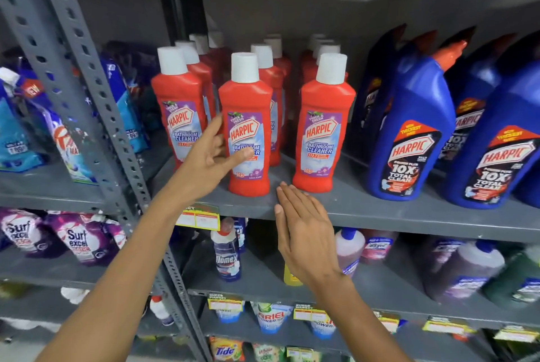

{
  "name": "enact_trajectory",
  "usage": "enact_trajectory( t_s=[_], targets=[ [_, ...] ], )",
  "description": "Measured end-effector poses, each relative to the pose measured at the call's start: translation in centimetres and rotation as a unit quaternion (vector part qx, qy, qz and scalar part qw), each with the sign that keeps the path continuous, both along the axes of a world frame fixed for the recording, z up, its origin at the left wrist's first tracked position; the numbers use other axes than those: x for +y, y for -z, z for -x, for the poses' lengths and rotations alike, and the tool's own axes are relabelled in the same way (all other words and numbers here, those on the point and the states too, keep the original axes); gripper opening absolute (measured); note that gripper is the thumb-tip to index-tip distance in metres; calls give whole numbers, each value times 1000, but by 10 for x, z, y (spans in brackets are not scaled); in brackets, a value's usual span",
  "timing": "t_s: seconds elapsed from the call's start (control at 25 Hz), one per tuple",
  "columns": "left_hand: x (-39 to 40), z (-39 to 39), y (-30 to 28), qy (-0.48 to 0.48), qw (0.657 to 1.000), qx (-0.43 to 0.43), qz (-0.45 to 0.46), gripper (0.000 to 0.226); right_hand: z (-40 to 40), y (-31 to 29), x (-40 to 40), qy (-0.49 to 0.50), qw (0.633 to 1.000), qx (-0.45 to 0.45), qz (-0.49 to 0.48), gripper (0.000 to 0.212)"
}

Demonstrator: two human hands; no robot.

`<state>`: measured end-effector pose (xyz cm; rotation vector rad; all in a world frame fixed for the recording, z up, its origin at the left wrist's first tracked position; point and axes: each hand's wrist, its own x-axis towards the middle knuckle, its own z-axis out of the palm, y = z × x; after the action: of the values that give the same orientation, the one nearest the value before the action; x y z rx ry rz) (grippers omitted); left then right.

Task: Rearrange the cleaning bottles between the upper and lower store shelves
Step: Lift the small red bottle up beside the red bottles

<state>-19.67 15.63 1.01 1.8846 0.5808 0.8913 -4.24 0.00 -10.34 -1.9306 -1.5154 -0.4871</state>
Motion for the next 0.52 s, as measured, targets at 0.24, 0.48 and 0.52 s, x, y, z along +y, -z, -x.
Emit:
enact_trajectory(
  t_s=[0.24,0.48,0.52],
  targets=[
    [20,-8,1,8,1000,8,9,79,0,6,7,13,1000,-4,-22,38],
    [26,-8,9,17,1000,-1,15,86,0,9,9,13,999,0,-35,39],
    [25,-8,9,16,1000,-3,18,85,0,9,8,12,999,1,-35,39]
  ],
)
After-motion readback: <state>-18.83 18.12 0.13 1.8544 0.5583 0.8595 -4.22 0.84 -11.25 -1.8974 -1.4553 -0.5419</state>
